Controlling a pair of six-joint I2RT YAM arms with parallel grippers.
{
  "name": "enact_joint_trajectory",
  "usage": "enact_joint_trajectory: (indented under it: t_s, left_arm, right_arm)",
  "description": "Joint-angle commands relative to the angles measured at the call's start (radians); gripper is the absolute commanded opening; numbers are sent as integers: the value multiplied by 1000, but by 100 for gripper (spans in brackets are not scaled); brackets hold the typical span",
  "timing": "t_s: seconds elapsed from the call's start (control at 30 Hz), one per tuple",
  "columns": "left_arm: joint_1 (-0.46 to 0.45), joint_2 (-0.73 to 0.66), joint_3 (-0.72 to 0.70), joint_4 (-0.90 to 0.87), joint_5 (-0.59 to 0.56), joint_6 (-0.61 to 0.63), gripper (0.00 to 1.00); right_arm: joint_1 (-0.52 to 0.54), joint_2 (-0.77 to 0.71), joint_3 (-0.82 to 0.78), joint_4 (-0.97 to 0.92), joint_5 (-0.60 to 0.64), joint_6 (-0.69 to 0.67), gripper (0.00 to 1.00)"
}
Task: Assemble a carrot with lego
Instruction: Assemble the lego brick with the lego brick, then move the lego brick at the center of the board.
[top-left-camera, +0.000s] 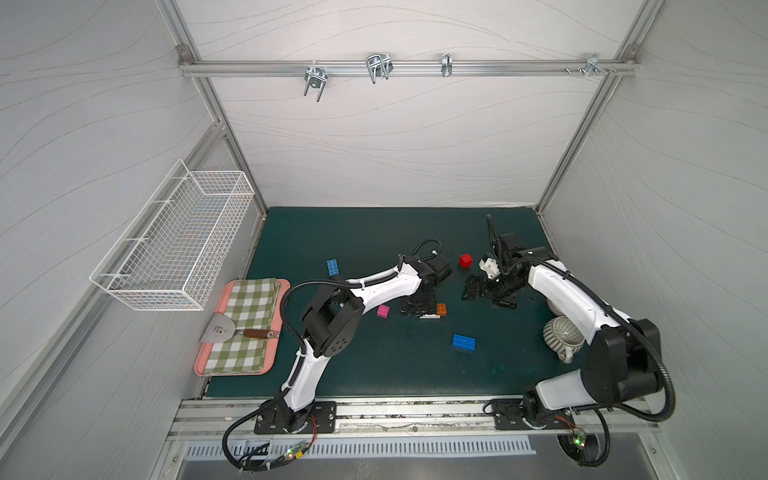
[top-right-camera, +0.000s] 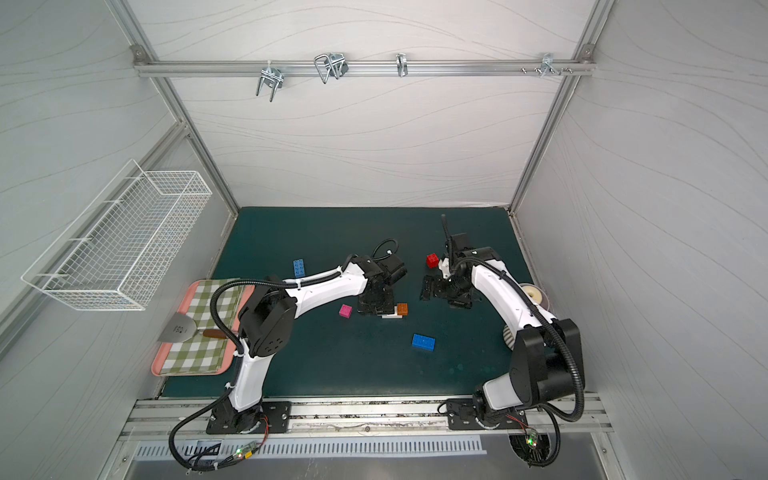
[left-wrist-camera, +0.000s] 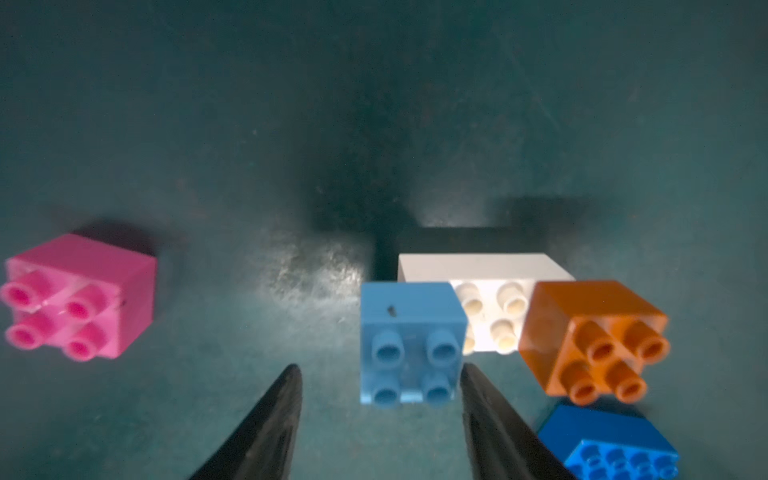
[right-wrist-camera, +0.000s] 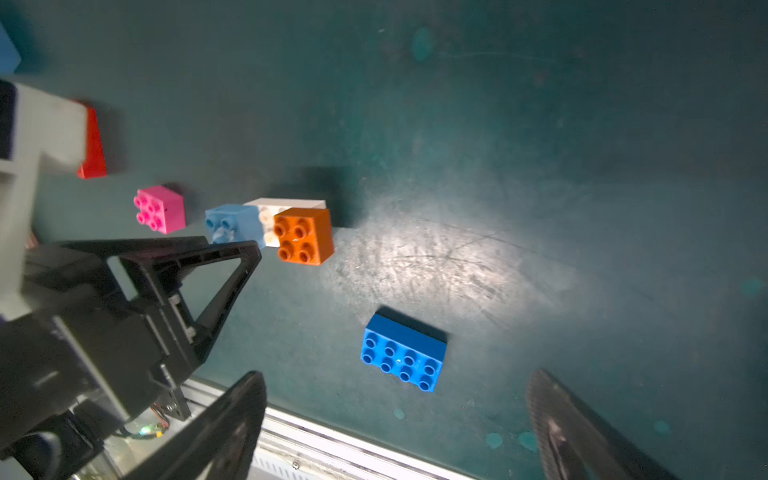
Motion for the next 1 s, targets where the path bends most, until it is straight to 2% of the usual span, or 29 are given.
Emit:
enact_joint_trajectory:
  t_s: [0.0,0.1,0.3,0.4,0.57,0.77,0.97]
  left_arm:
    - [-3,-118,-30,-45,-48,-6,71]
    - [20,-215,-150,-19,-32,-26,79]
    - [125,-405,-406,40,4,-35,99]
    - [183,-480,-492,53,15,-22,99]
    - [249,-559,-564,57,20,7,99]
    - [274,-600,-598,78,32,23,99]
    - [279,-608,-595,81,32,34,99]
  right_arm:
    - [74,18,36,12,24,-90,99]
    - [178,39,62,31,78,-170,100]
    - [354,85,64,108,160,-378,99]
    - [417,96,36,171,192,-517,99]
    - [451,169,36,210,243,-636,99]
    - [484,296,88,230,317,-683,99]
    - [487,373,118,271,391,-674,99]
